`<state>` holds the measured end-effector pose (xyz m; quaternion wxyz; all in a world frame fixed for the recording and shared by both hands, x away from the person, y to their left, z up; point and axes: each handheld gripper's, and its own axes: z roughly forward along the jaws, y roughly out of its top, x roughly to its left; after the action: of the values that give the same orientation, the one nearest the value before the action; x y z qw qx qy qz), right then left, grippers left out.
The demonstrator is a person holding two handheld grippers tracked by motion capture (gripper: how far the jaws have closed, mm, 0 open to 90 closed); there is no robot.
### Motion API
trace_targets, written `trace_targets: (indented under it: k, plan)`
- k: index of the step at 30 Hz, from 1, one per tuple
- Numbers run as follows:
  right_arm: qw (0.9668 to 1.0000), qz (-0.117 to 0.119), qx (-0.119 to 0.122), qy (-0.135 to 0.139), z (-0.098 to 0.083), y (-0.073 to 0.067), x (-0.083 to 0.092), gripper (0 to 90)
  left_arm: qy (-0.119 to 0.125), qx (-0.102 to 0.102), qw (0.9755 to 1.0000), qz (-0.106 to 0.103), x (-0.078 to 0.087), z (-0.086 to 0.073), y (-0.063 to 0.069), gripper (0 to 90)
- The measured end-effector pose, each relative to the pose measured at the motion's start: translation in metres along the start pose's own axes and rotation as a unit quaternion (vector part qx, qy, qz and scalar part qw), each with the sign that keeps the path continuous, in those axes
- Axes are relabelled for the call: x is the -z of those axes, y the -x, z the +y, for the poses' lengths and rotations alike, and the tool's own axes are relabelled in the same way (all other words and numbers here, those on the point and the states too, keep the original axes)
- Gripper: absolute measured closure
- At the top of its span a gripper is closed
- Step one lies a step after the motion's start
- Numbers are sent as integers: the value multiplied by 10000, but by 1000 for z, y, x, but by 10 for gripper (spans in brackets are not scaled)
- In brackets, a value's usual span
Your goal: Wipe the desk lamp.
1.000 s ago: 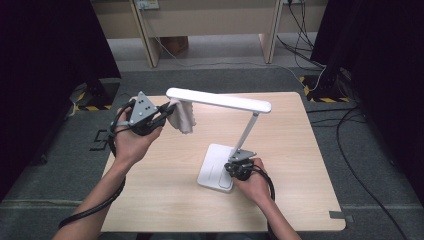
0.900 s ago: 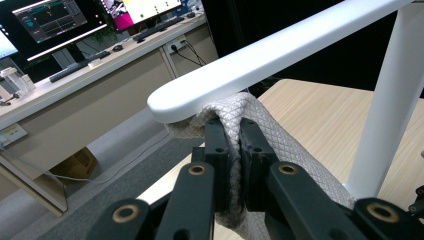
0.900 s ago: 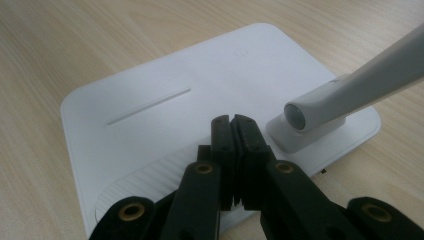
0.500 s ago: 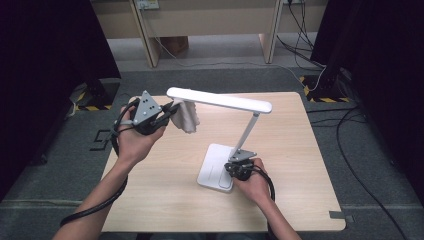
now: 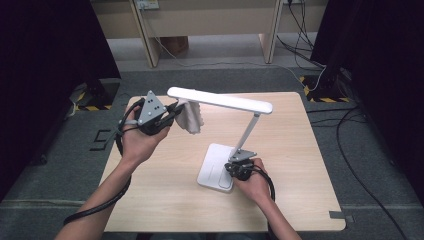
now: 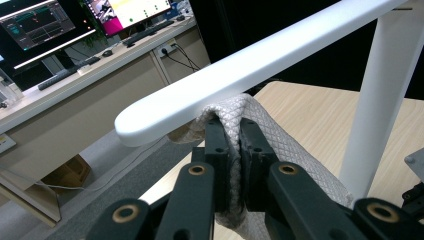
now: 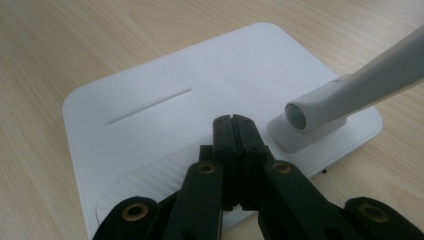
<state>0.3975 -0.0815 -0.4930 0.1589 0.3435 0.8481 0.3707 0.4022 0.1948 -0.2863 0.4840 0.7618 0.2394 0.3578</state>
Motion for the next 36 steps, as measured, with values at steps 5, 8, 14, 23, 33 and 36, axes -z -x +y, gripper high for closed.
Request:
trace_targets:
  k: [5, 8, 14, 23, 33, 36]
  plan:
    - [10000, -10, 10, -13, 0, 0, 0, 900, -1, 9, 10000, -7, -1, 1, 1, 845]
    - [10000, -13, 16, -14, 0, 0, 0, 900, 1, 1, 10000, -7, -1, 2, 1, 846]
    - [10000, -7, 10, -19, 0, 0, 0, 900, 6, 17, 10000, -21, 0, 3, 1, 846]
    - [10000, -5, 6, -19, 0, 0, 0, 900, 21, 40, 10000, -46, -2, 5, 4, 845]
    - [10000, -2, -1, -15, 0, 0, 0, 900, 52, 6, 10000, -85, -4, 8, 8, 846]
    - [10000, -1, 0, -18, 0, 0, 0, 900, 53, -25, 9999, -98, -5, 10, 10, 845]
